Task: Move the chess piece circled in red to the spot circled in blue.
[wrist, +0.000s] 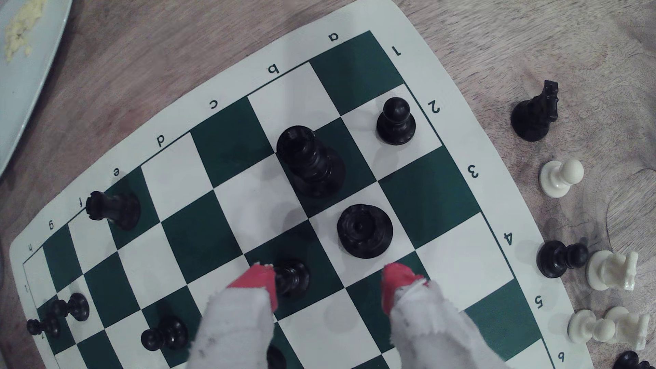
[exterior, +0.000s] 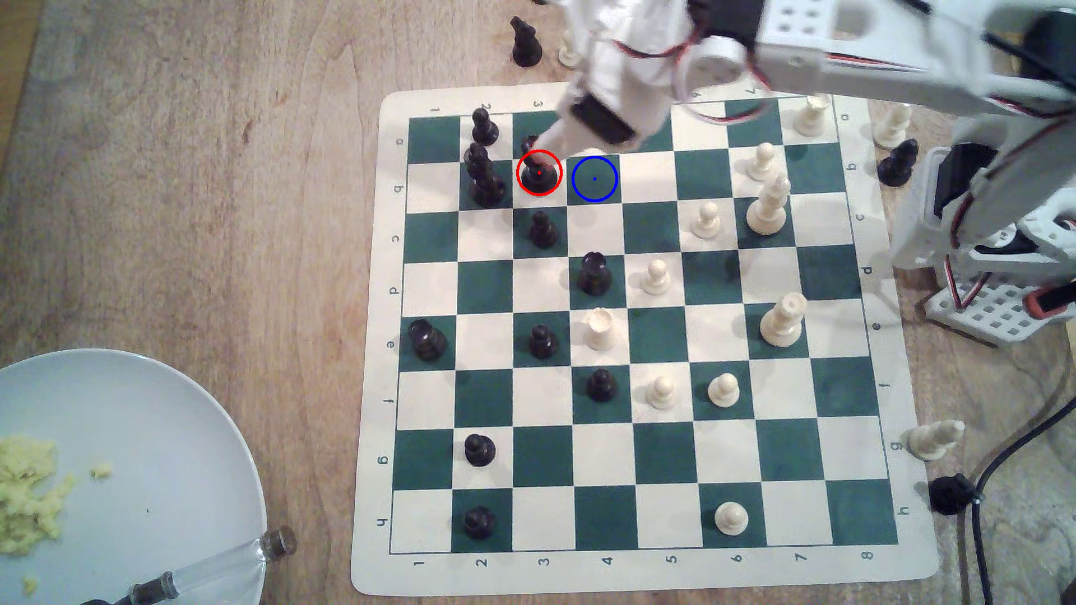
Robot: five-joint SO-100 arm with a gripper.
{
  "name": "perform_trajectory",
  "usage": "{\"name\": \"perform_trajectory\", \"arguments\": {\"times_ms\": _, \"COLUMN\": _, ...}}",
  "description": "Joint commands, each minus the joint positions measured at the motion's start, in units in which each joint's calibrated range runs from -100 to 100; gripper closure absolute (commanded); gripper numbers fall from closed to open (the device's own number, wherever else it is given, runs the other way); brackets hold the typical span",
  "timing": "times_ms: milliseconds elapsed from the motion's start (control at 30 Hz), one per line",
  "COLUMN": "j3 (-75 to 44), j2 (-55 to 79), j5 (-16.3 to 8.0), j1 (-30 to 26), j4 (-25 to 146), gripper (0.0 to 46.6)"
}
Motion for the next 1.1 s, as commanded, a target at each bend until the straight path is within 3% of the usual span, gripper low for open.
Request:
{"name": "perform_trajectory", "arguments": {"times_ms": 0, "j3": -10.9, "j2": 2.5, "j5": 0.3, "j1": -0.1, "j4": 3.5, "gripper": 30.3}}
{"name": "perform_trajectory", "arguments": {"times_ms": 1067, "j3": -18.2, "j2": 16.7, "j5": 1.7, "j1": 0.8, "j4": 2.1, "gripper": 30.9}}
